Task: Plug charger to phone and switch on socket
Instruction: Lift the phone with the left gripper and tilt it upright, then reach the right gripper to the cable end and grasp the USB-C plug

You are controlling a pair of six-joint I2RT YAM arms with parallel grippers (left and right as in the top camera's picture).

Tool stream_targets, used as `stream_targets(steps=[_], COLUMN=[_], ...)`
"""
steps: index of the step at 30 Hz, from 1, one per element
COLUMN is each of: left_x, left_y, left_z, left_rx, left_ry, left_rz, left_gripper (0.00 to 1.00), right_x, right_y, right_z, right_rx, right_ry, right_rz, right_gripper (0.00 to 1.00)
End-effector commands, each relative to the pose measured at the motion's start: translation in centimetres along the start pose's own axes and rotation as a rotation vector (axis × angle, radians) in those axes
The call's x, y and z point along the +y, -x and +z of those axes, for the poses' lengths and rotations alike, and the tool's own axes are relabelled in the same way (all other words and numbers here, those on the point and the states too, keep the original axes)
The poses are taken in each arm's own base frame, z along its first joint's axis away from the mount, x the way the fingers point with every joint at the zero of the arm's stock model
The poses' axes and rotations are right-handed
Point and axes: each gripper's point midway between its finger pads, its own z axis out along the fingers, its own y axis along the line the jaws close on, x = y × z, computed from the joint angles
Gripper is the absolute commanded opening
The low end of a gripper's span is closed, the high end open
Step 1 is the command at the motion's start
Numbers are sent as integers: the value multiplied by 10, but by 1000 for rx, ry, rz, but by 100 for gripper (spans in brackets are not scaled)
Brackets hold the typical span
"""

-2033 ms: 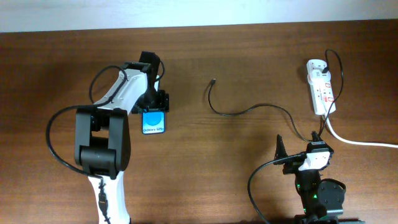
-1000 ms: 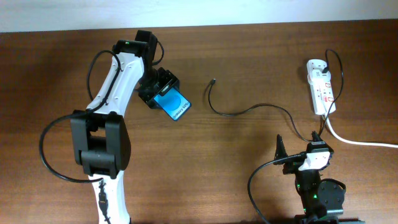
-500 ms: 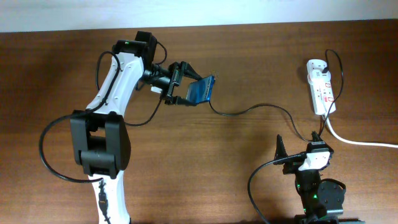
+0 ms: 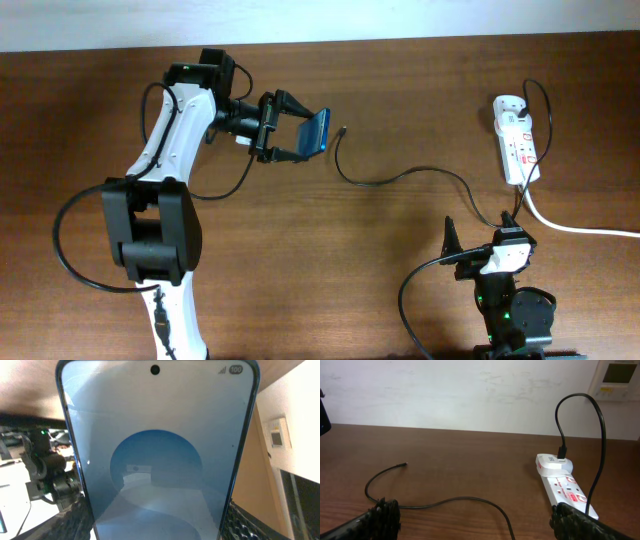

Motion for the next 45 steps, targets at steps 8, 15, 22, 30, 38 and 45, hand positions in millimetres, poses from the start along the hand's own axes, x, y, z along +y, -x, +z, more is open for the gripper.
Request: stream_targets(steps=[8, 15, 22, 30, 38, 45], left_x=[63, 41, -15, -19, -18, -20], left_y=[129, 143, 68, 54, 51, 51], left_z=[-83, -108, -146, -134, -128, -128], left_rx=[-919, -963, -1039, -967, -951, -957], left_ry=[426, 691, 631, 565, 540, 529], left_rz=[62, 608, 889, 919, 895, 892], left_gripper=[0, 0, 0, 0, 0, 0], right_x=[0, 27, 42, 54, 95, 126], right_y=[-3, 4, 39, 106, 89, 13], right_z=[0, -2, -5, 72, 176, 226], right_rx=[5, -21, 9, 469, 747, 878], right_ry=[-5, 155, 248, 326, 524, 506], right_rz=[11, 9, 108, 201, 448, 447], right_gripper=[98, 99, 98, 99, 98, 98])
